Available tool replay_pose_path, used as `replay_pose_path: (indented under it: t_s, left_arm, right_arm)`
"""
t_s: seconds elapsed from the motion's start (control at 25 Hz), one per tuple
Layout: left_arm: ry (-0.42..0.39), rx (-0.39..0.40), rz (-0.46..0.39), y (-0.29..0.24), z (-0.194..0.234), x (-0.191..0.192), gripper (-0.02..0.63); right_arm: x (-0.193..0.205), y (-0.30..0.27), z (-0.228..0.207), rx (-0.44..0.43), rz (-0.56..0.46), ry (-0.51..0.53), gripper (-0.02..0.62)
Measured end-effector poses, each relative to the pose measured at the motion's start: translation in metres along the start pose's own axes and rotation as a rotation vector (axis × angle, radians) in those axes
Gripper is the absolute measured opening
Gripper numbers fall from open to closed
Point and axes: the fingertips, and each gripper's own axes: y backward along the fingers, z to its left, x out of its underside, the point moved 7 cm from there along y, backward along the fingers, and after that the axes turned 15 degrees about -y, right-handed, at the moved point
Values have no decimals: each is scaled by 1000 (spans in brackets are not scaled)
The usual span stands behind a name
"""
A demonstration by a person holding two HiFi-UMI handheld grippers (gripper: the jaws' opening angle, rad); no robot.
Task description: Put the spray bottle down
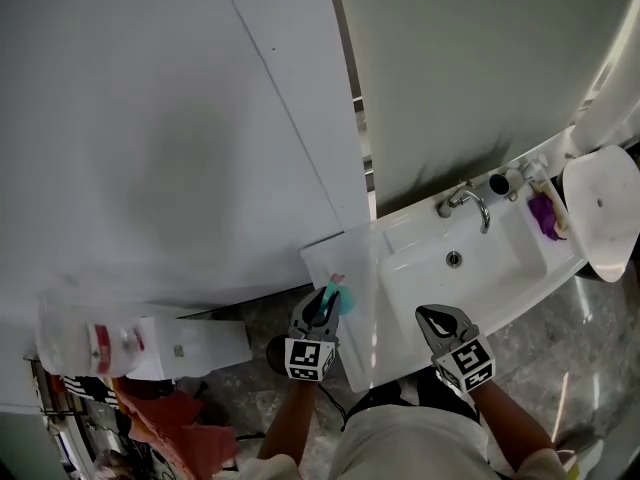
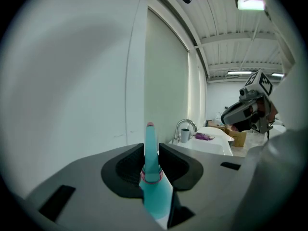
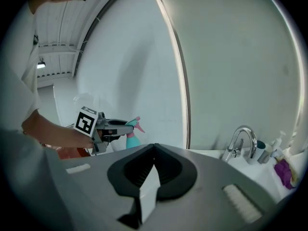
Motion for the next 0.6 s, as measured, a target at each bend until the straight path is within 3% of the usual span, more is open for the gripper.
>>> replay_pose_path:
  t_s: [0.28,0.6]
  left_arm:
    - [-58,61,17,-53,13,26,100]
    - [-90,76,63,-98,20,57,100]
  right_arm:
    - [6,-17,3,63,-31,-44,11]
    - [19,-18,-1,118,-35,-132,11]
